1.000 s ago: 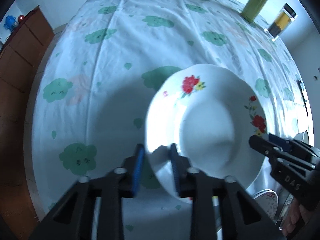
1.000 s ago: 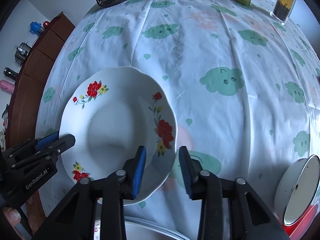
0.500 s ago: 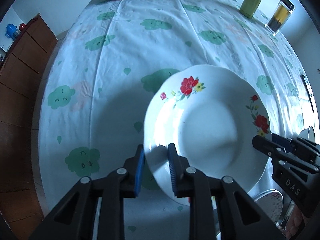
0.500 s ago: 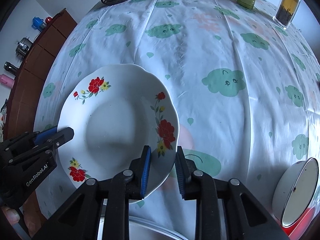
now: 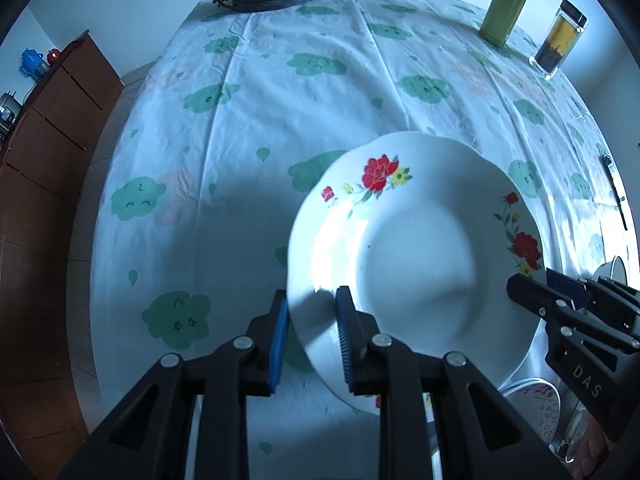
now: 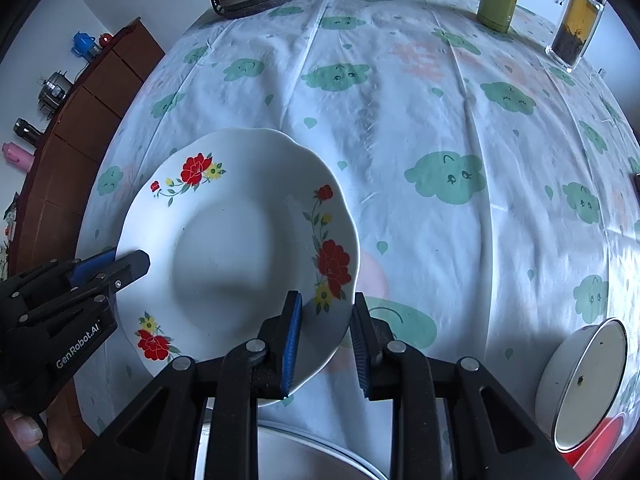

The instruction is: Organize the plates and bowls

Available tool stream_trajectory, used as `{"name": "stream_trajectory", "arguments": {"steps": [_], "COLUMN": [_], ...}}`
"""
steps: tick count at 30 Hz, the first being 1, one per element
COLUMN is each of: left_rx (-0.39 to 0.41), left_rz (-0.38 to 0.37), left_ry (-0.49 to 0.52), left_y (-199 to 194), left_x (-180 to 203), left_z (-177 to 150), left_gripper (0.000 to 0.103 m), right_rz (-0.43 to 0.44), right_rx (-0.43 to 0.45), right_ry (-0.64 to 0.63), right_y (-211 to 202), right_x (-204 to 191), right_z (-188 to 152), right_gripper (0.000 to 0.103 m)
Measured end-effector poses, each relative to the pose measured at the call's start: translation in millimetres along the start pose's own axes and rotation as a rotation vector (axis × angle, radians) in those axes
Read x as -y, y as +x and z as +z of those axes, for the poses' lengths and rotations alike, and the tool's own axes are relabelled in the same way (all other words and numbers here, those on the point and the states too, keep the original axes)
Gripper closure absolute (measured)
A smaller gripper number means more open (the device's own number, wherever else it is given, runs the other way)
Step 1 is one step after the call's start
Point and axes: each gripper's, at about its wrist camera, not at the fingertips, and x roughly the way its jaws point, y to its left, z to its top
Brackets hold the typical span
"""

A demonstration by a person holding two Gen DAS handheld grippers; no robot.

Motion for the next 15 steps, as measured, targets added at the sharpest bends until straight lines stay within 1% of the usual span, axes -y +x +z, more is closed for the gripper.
{"name": "stream_trajectory", "arguments": {"steps": [15], "left_rx": [0.038], "left_rz": [0.011], "left_ry": [-0.023], "left_y": [-29.7], "left_x": [2.6], "left_z": [-8.4], "left_gripper": [0.082], "right_rz": [0.024], "right_rx": [0.04], "right_ry": [-0.019], "right_y": [-32.8], "right_x": [-2.3], "right_z": [-12.3], "right_gripper": [0.077]}}
